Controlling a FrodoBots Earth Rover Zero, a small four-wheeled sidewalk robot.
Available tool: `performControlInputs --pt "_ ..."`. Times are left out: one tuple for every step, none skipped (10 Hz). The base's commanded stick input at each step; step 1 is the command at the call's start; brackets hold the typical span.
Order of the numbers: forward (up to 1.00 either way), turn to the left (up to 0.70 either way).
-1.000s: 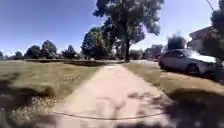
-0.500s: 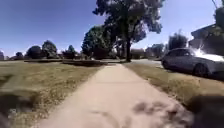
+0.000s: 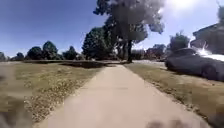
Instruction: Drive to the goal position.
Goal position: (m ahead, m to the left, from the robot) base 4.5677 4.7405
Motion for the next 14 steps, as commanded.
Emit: performControlInputs --pt "0.85 0.00" --pt "0.85 0.00" --pt "0.85 0.00" --pt "0.85 0.00" --pt "0.85 0.00" --pt "0.85 0.00" --pt "0.85 0.00" --pt "0.85 0.00" --pt "0.85 0.00" --pt "0.85 0.00" --pt "0.85 0.00" --pt "0.85 0.00" --pt "0.85 0.00" --pt "0.85 0.00"
